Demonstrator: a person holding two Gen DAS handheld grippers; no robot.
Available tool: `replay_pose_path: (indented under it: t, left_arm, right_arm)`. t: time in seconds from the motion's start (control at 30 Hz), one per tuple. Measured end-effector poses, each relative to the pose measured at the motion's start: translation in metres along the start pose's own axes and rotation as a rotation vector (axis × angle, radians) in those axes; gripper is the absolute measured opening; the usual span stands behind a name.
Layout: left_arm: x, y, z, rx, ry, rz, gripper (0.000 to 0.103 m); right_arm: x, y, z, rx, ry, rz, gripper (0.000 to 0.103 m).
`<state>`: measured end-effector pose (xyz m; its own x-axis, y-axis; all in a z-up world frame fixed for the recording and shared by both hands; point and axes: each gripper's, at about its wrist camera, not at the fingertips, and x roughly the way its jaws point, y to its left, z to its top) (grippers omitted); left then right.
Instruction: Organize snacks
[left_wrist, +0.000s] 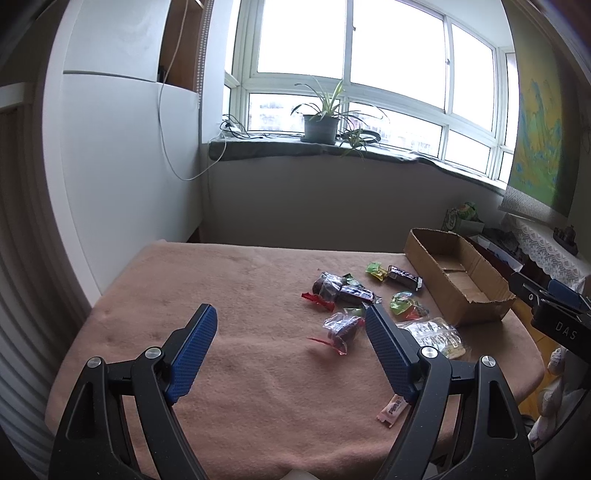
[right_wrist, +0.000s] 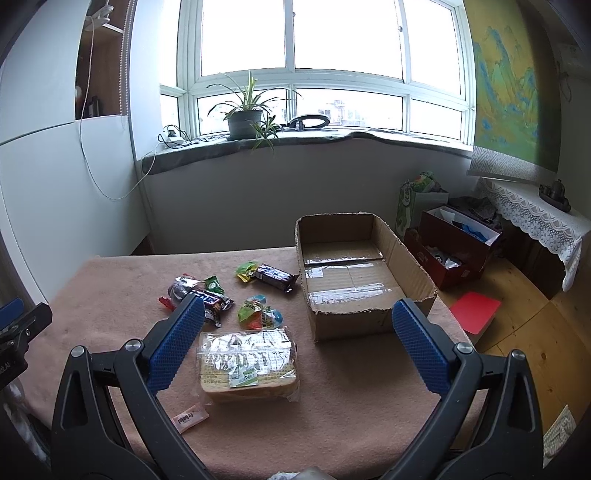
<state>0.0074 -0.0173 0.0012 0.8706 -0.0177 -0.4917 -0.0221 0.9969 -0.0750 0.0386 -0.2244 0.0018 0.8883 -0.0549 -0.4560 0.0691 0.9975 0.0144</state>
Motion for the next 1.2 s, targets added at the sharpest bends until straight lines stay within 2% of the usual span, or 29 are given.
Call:
replay_pose_path:
  t: [1.2]
  left_arm:
    - [0.011,-0.004,-0.005,-0.006,0.037,-0.031,0.083]
  right_arm:
    - [0.012,-0.006,-0.009,0.005,0.031,-0.008,0.103]
